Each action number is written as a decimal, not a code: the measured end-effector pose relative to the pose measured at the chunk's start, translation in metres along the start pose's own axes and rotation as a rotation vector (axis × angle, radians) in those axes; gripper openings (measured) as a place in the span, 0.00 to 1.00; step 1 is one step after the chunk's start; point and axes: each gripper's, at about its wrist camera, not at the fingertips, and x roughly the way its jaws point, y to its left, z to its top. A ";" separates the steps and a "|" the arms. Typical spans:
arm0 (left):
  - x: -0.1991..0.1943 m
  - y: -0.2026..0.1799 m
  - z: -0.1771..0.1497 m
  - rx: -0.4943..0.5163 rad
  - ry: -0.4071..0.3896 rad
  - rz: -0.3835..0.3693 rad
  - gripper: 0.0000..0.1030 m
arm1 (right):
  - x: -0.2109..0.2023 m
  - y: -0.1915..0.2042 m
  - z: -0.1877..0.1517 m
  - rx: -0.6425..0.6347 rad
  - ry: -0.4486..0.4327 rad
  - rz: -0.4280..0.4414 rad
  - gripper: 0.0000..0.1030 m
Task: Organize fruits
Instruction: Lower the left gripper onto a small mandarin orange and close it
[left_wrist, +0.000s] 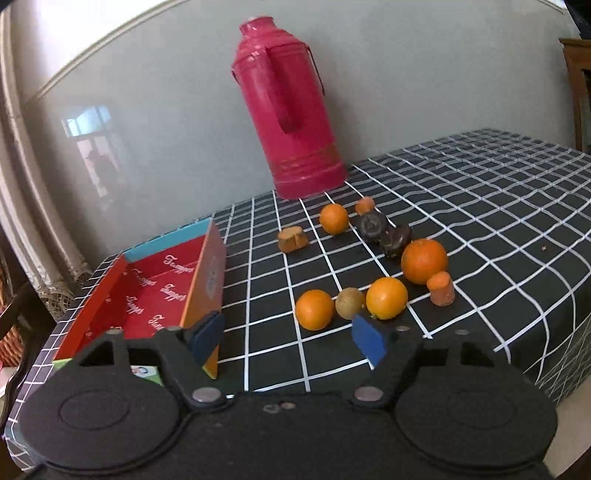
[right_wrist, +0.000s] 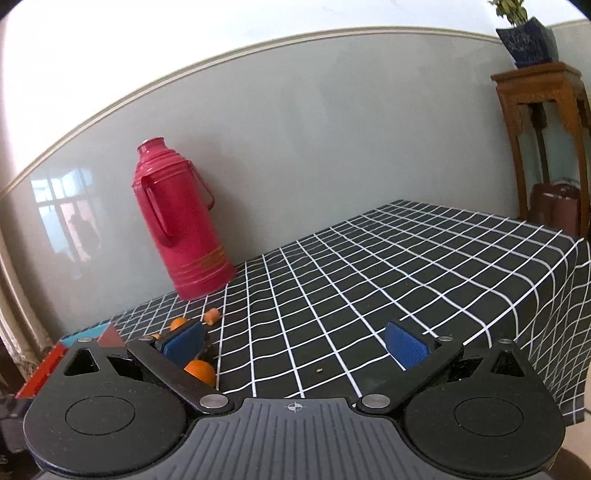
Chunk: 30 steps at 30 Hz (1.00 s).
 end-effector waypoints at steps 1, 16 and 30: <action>0.003 0.000 0.000 0.004 0.011 -0.005 0.56 | 0.000 0.000 0.000 0.004 0.002 0.006 1.00; 0.051 0.006 0.003 -0.015 0.095 -0.097 0.34 | 0.007 0.003 0.002 0.028 0.022 0.060 1.00; 0.062 -0.002 0.007 -0.013 0.068 -0.102 0.20 | 0.018 0.011 0.000 0.001 0.043 0.069 1.00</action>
